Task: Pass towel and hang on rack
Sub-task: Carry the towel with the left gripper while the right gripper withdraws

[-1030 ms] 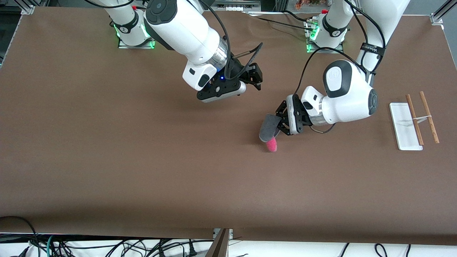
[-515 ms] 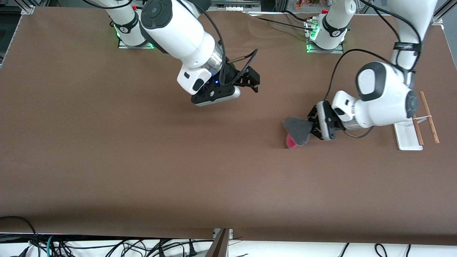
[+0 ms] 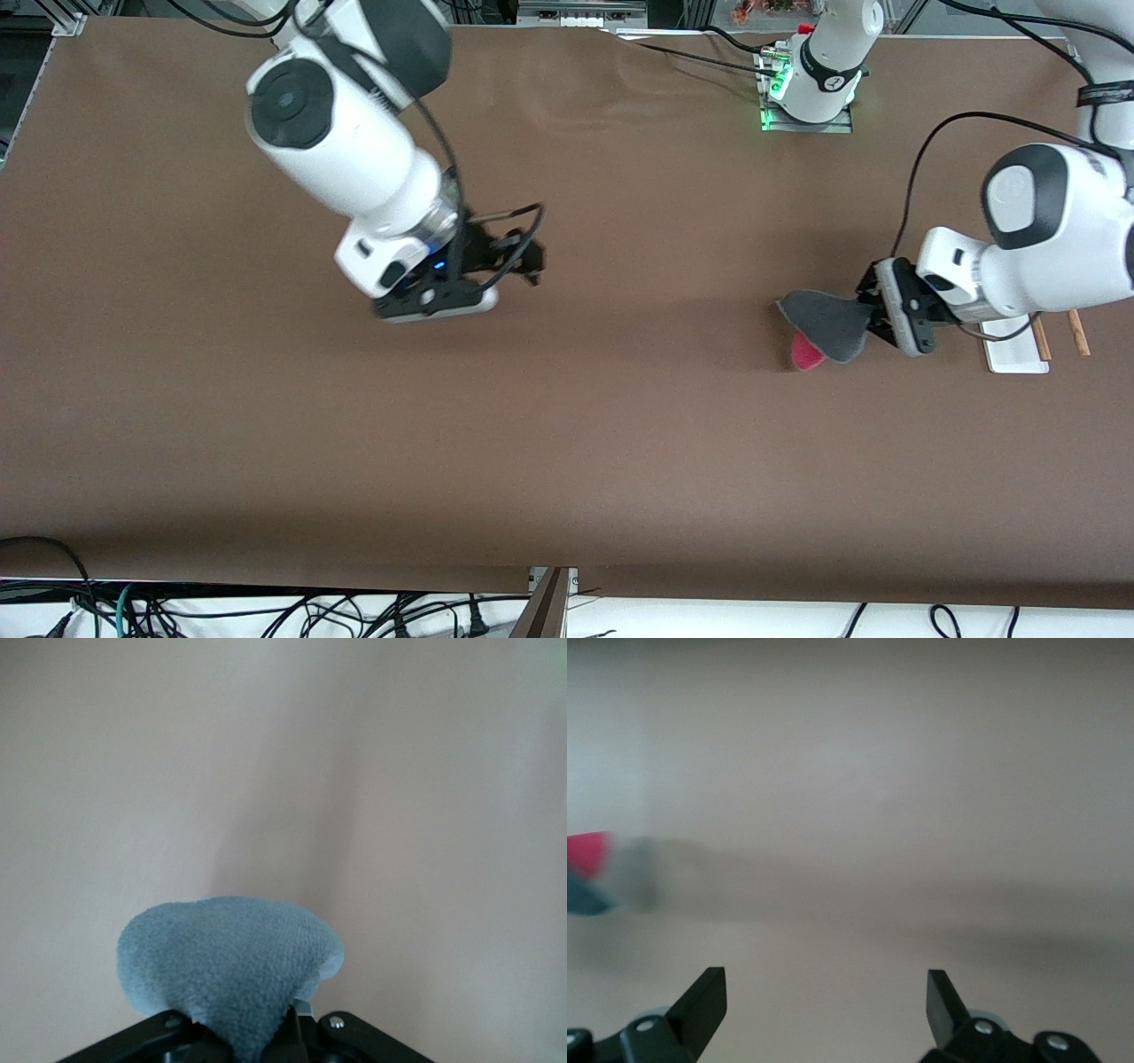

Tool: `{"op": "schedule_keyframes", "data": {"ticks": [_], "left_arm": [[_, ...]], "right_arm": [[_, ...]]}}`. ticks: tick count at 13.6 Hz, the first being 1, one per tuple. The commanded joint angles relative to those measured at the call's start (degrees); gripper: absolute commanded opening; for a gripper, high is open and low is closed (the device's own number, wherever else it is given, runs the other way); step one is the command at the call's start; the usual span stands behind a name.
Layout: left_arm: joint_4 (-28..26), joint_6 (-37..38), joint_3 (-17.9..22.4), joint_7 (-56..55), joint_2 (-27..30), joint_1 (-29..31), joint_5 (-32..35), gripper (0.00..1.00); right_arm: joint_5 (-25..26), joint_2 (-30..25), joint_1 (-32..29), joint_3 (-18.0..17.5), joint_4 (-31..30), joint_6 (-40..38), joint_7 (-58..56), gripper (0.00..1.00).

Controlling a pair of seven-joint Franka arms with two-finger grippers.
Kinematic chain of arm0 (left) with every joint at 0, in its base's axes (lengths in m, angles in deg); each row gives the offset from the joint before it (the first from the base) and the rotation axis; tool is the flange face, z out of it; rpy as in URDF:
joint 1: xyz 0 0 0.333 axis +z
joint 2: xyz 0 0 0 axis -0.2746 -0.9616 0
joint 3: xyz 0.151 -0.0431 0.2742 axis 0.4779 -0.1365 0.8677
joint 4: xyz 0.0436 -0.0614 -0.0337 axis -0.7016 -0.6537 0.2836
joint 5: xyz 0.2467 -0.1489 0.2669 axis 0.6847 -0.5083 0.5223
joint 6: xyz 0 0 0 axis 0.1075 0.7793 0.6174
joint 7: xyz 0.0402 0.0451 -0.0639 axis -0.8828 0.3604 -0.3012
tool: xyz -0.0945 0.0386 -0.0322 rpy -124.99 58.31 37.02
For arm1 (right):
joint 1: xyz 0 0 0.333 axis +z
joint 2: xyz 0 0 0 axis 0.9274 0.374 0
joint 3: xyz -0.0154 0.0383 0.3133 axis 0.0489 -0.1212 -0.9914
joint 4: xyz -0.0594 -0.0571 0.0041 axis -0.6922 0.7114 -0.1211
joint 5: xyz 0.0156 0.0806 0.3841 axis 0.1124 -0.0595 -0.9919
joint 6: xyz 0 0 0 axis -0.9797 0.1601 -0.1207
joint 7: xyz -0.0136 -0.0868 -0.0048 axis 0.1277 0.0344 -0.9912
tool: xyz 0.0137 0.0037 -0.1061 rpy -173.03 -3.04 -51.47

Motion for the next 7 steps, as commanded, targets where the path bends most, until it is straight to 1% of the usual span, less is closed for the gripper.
{"op": "schedule_keyframes", "data": {"ticks": [1,3,4,6,7], "left_arm": [[1.6,4.7,-0.6,-1.0,-0.5,4.9,2.6,0.00],[1.2,7.4,-0.5,-1.0,-0.4,8.7,2.6,0.00],[1.2,7.9,-0.5,-1.1,-0.3,10.6,4.0,0.00],[1.1,8.3,-0.5,-1.4,0.4,14.4,6.9,0.00],[1.3,8.9,-0.5,-1.5,0.3,16.6,7.6,0.00]], "right_arm": [[3.5,0.0,-2.4,3.0,0.3,-2.8,-9.1,1.00],[3.6,-1.2,-3.6,7.3,-0.2,-7.0,-13.4,1.00],[3.5,-2.6,-4.5,9.7,-2.4,-7.6,-15.6,1.00],[3.1,-6.9,-7.5,12.4,-8.7,-7.2,-20.8,1.00],[3.1,-8.7,-8.5,14.3,-10.8,-7.2,-23.4,1.00]]}}
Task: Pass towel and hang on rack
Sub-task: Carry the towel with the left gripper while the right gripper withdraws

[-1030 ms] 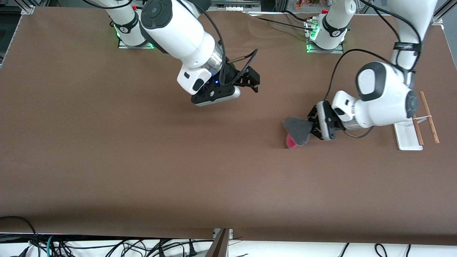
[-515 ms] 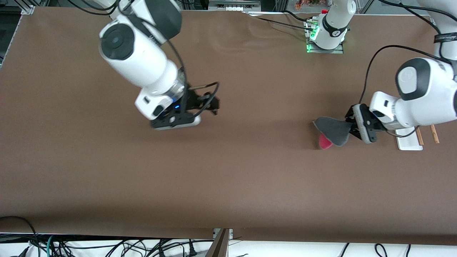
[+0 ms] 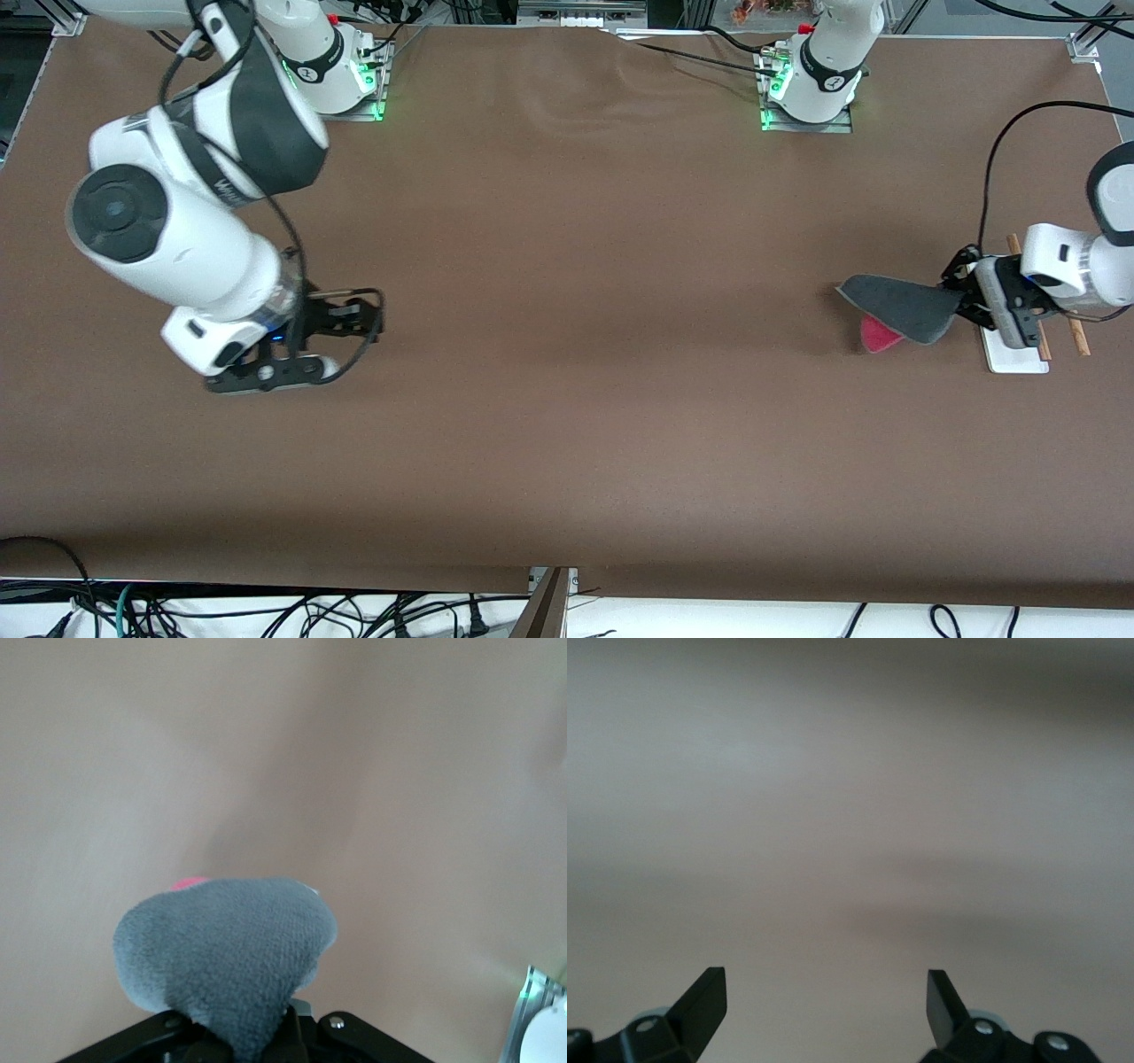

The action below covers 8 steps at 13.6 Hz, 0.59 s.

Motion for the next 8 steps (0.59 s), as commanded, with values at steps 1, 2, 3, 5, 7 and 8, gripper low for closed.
{"op": "schedule_keyframes", "data": {"ticks": [1,2,3,5,7,8], "left_arm": [[1.0,2.2,-0.9,-1.1,0.3,5.5,3.0,0.00],[1.2,2.1,-0.9,-1.2,0.2,6.6,4.8,0.00],[1.3,2.1,-0.9,-1.1,0.1,8.1,5.2,0.00],[1.4,2.1,-1.0,-0.2,-0.1,11.2,5.6,0.00],[2.7,2.0,-1.1,0.9,-1.5,13.6,8.3,0.00],[4.5,2.1,-1.0,1.4,-3.1,14.1,9.2,0.00]], "right_arm": [[0.3,-8.1,-3.4,4.4,-10.0,-0.1,-5.7,1.00],[-0.2,-10.0,-4.7,5.9,-11.9,0.0,-6.5,1.00],[-0.8,-11.1,-5.4,6.6,-12.4,-0.5,-8.8,1.00],[-0.8,-13.3,-5.9,9.5,-13.5,-1.2,-13.4,1.00],[-0.9,-15.0,-5.9,11.0,-13.8,-3.4,-15.6,1.00],[-0.9,-15.8,-5.9,11.3,-14.0,-4.0,-15.5,1.00]]}}
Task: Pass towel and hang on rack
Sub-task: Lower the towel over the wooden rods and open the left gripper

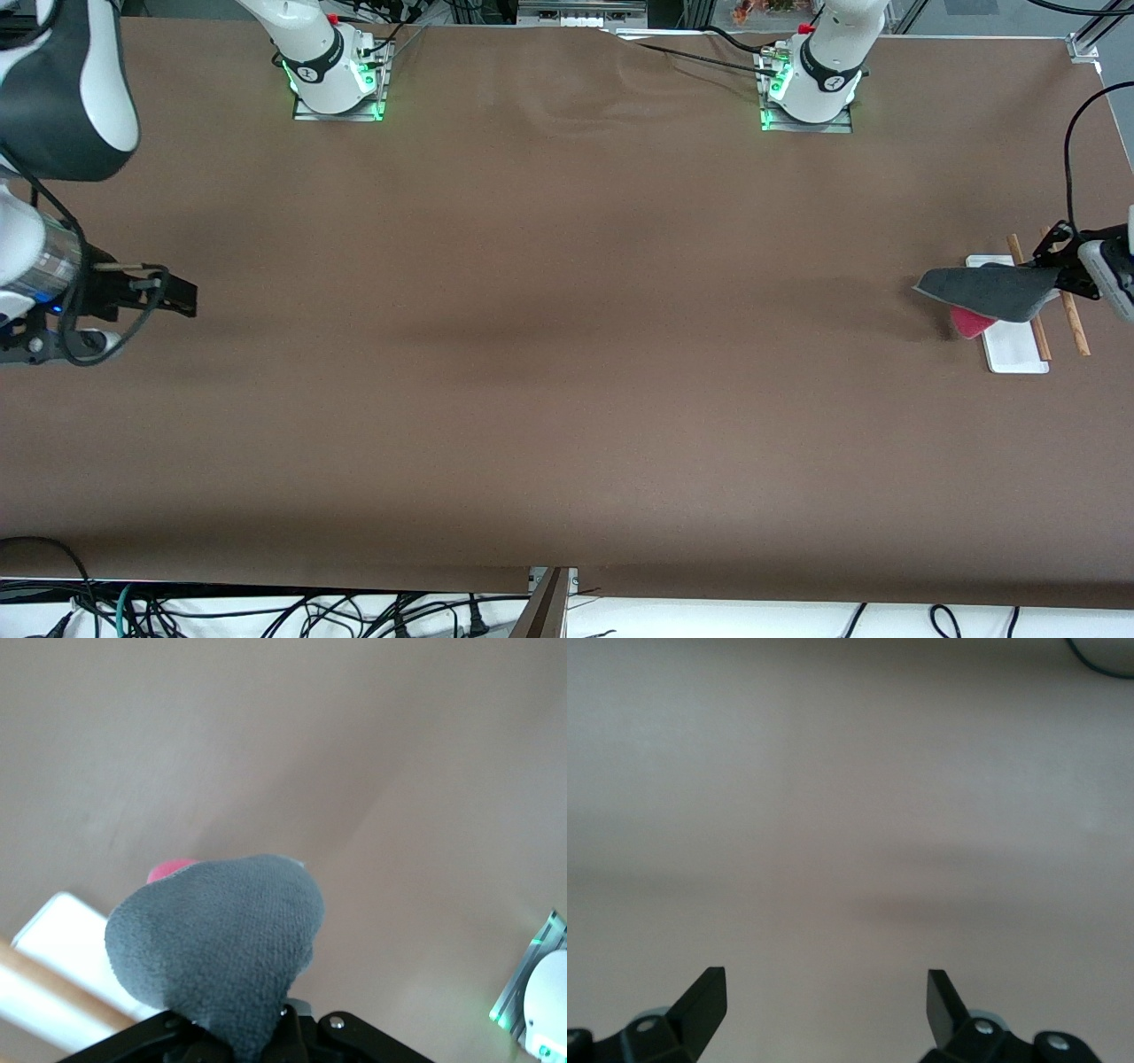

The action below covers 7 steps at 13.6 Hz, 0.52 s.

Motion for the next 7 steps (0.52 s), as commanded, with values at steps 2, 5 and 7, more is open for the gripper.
{"op": "schedule_keyframes", "data": {"ticks": [2,5,7], "left_arm": [[5.5,1.6,-1.0,1.5,-4.2,3.3,4.7,0.00],[6.8,1.1,-0.9,4.3,-6.5,5.2,5.3,0.00],[10.3,1.1,-0.1,7.6,-10.8,6.7,5.4,0.00]], "right_arm": [[-0.8,-5.6,-0.1,0.6,-5.4,-2.1,-1.3,1.00],[-2.9,-9.0,-0.2,0.4,-8.1,-2.1,-1.3,1.00],[-4.4,-11.5,-1.9,1.6,-8.0,-1.5,-1.3,1.00]]}}
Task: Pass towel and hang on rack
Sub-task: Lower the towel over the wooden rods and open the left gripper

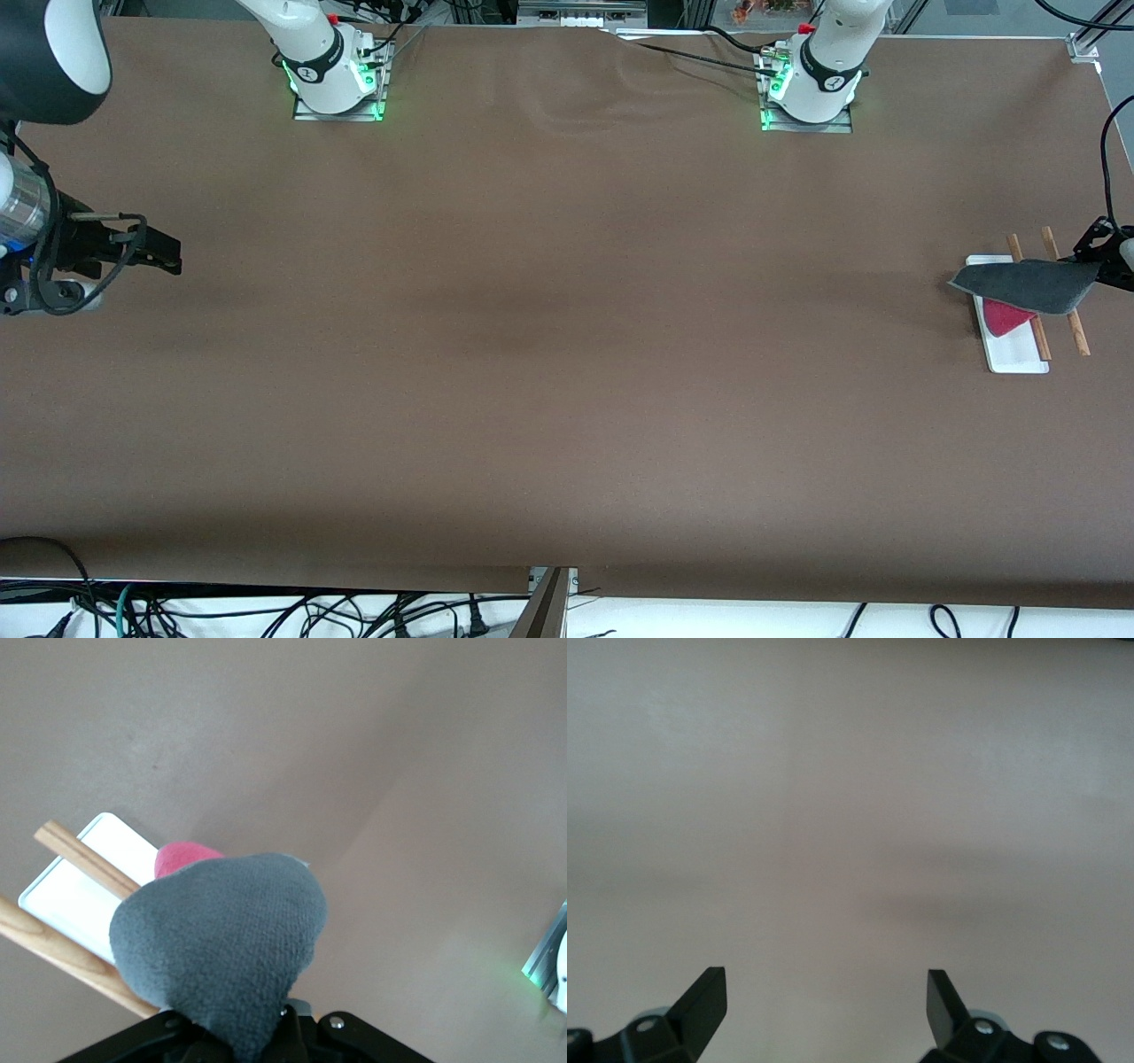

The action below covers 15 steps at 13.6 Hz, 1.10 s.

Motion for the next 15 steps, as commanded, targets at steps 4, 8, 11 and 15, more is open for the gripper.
{"op": "schedule_keyframes", "data": {"ticks": [4,8,11,15], "left_arm": [[9.4,1.1,1.2,7.0,-9.5,2.7,4.1,0.00],[11.8,1.6,1.4,8.7,-9.5,3.5,4.2,0.00],[12.8,1.7,1.4,8.9,-9.5,3.5,4.3,0.00],[13.4,1.0,1.4,13.1,-15.1,6.4,3.9,0.26]], "right_arm": [[-2.1,-5.5,-3.0,2.9,-3.0,-4.1,-2.6,1.00],[-1.6,-5.6,-3.8,1.6,-3.5,-4.1,-2.9,1.00],[-1.6,-5.5,-3.8,0.8,-3.5,-4.2,-3.0,1.00],[-1.7,-4.6,-3.5,0.9,-2.7,-4.4,-3.0,1.00]]}}
